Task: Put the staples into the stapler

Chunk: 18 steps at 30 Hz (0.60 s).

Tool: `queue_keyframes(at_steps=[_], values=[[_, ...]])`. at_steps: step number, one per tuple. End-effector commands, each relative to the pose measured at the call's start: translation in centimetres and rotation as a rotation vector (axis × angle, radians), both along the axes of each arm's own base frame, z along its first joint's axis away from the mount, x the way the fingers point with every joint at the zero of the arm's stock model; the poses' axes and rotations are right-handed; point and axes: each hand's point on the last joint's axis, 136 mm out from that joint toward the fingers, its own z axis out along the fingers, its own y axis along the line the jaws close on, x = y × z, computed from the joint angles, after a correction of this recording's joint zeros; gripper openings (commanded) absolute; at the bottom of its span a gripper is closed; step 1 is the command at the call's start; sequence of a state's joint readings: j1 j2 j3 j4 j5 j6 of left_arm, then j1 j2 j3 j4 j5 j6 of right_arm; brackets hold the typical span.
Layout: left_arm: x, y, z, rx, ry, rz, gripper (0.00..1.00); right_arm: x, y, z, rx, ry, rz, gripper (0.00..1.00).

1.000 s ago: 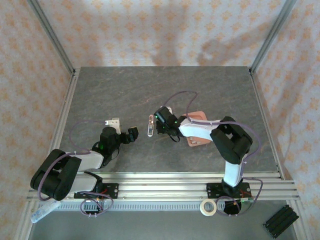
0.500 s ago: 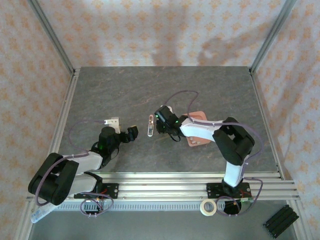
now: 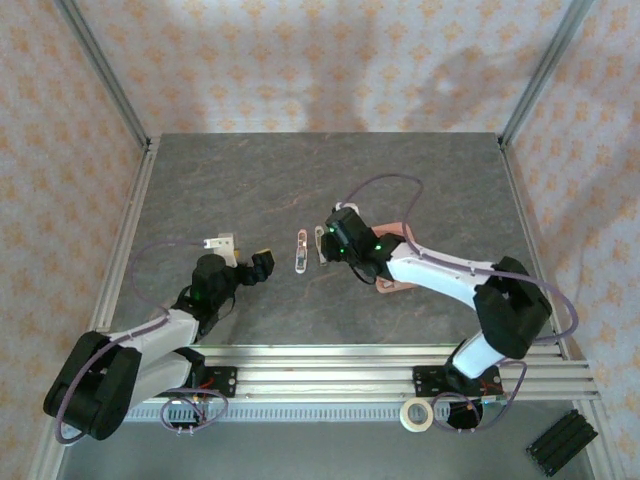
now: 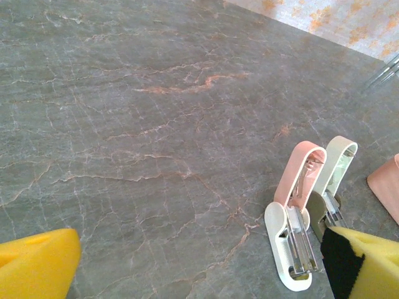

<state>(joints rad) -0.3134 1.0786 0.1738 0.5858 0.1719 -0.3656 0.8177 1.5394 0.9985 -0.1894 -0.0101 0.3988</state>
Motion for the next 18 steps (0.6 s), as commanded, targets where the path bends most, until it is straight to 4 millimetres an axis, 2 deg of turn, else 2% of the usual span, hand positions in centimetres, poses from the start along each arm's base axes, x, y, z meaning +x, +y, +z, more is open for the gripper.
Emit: queue_keyframes(at_steps=[1,18], values=[[0.5,0.2,1.0,0.001,-0.006,0.016,1.0,-0.9,-1.9,0.2,-0.031,-0.007,-0.034,0.3],[0.9,-1.0,2.3,-0.028,0.001,-0.015,1.0,-4.6,-6.8,-0.6,-0.074,0.053,-0.088,0.3]])
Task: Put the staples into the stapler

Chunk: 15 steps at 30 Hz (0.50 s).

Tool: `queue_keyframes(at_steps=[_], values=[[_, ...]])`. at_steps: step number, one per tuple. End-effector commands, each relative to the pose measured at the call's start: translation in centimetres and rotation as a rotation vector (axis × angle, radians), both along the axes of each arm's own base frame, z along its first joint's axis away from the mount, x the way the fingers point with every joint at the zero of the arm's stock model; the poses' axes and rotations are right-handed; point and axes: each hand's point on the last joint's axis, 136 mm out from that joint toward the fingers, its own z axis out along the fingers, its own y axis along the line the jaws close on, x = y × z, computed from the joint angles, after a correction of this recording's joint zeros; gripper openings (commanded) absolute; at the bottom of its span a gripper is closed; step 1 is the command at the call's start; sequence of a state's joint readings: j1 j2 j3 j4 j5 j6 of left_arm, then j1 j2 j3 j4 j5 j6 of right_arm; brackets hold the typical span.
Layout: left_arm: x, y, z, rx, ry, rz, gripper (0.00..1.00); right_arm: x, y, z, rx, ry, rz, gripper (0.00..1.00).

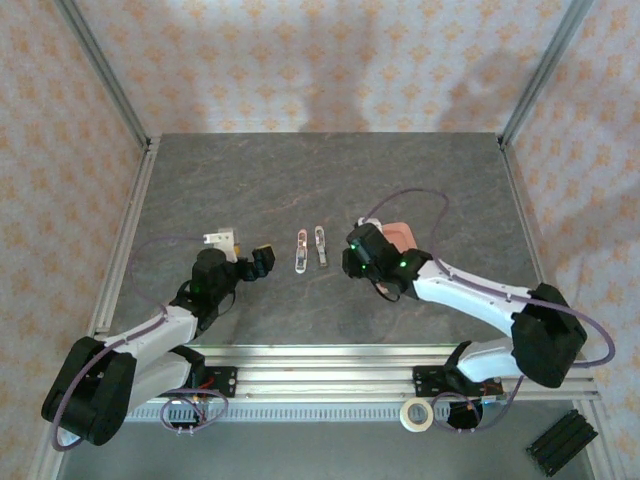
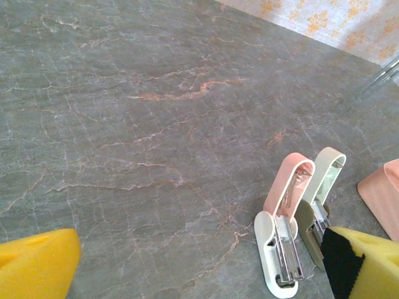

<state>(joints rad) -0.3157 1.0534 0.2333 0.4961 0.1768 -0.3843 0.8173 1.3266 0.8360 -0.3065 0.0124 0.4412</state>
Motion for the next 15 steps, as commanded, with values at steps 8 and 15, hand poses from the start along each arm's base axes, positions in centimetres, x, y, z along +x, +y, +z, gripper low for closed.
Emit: queue_keyframes(at_steps=[8,15], values=[[1.2,-2.1,1.3,-0.007,-0.006,-0.037,1.0,-0.2,-4.4,-0.3,-0.028,0.089,-0.083,0.3],[2.6,-2.8,1.0,0.011,0.001,-0.036,1.0,1.4,-7.6,-1.0,-0.059,0.167,-0.164,0.3]])
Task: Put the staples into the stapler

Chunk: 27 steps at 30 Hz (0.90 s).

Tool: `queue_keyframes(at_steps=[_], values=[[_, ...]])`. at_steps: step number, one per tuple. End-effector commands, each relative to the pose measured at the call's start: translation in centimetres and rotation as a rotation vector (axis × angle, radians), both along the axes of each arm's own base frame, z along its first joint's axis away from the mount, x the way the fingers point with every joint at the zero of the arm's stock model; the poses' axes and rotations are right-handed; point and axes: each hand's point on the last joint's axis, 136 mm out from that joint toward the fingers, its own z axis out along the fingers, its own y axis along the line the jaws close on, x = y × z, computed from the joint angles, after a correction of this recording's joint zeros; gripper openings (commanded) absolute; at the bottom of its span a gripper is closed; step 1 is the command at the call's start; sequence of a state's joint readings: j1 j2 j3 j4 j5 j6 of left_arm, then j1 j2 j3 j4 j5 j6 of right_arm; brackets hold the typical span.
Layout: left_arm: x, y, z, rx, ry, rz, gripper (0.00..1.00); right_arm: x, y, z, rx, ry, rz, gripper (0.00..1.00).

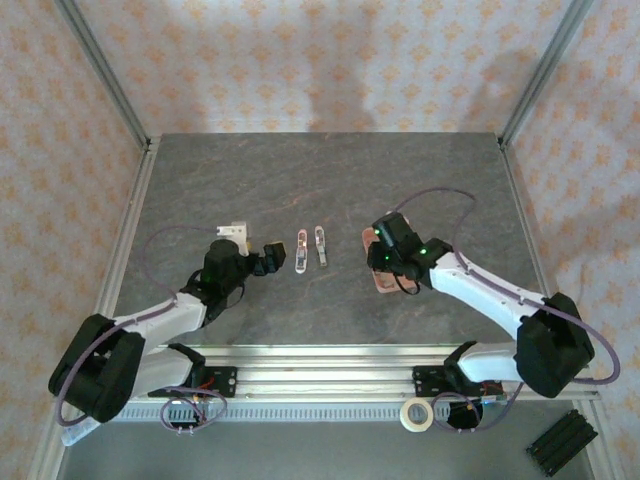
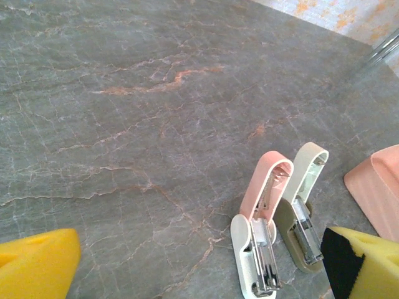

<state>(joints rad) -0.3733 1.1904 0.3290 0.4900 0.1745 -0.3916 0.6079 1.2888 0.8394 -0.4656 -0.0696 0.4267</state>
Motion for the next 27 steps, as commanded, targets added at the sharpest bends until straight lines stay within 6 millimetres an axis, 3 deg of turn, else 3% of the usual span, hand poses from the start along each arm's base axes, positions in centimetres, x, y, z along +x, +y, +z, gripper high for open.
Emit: queue_keyframes(at_steps=[1,9,27], values=[[1.5,-0.2,1.4,0.003,-0.047,0.022,1.0,0.6,-1.4,-0.1,-0.022,0.053,-0.03,0.3],[2.9,-0.9,1.4,0.02,-0.039,0.01,1.0,2.1,-3.5,-3.6,-0.051,0.301,-0.165,0.29],[3.2,-1.1,1.1,0.027,-0.034,0.008,1.0,3.7,-3.9,-7.9,-0.229,0.474,-0.033,0.26]])
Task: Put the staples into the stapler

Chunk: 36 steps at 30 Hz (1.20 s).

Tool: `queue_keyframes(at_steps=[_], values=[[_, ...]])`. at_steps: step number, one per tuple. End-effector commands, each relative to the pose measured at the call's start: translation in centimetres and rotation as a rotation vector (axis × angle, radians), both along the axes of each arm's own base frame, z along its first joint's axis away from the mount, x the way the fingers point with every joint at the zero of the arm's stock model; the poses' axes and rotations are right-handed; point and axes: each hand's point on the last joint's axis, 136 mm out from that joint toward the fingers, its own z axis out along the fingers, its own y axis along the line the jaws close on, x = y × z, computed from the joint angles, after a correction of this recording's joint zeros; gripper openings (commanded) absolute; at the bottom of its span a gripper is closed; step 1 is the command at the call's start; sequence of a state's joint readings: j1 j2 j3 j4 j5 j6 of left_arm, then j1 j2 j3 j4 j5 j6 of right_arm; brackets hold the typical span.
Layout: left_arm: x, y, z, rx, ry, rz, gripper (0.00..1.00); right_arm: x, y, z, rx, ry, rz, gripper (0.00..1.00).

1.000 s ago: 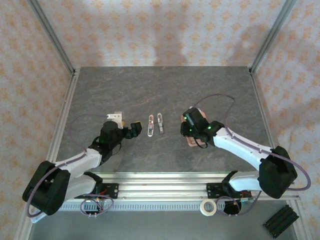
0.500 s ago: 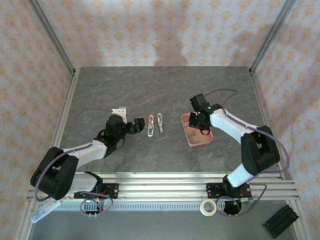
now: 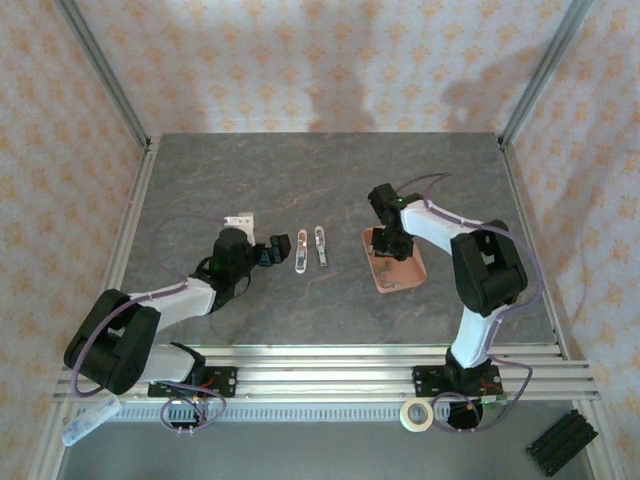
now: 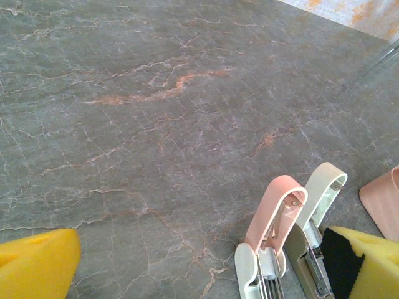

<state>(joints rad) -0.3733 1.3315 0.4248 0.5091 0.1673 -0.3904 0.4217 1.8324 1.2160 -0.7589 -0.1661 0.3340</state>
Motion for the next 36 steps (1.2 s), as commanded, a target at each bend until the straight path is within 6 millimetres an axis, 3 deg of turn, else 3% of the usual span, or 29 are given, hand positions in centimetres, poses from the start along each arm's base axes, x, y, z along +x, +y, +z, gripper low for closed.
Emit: queue_keyframes(at_steps=[1,20,25,30,36], values=[[0.8,-0.2,1.5,0.015,-0.056,0.002,1.0,-0.5,-1.0,-0.2,-0.049,0.048,0.04,0.27],[0.2,0.3,2.0,0.02,-0.063,0.015,1.0,-1.7,-1.7,-2.5,-0.031,0.14,0.042,0.23],[0.1,0.4,2.2,0.02,-0.066,0.018,1.0,-2.0,-2.1,-2.4,-0.046,0.145,0.048,0.24],[-0.2,0.5,2.5,0.018,-0.069,0.019,1.0,-2.0,-2.5,-2.3,-0.064,0.139,0.042,0.18],[-0.5,0.8,3.0,0.026,-0.079,0.025,1.0,-1.1,-2.4,-0.8,-0.047,0.065,0.025,0.15]])
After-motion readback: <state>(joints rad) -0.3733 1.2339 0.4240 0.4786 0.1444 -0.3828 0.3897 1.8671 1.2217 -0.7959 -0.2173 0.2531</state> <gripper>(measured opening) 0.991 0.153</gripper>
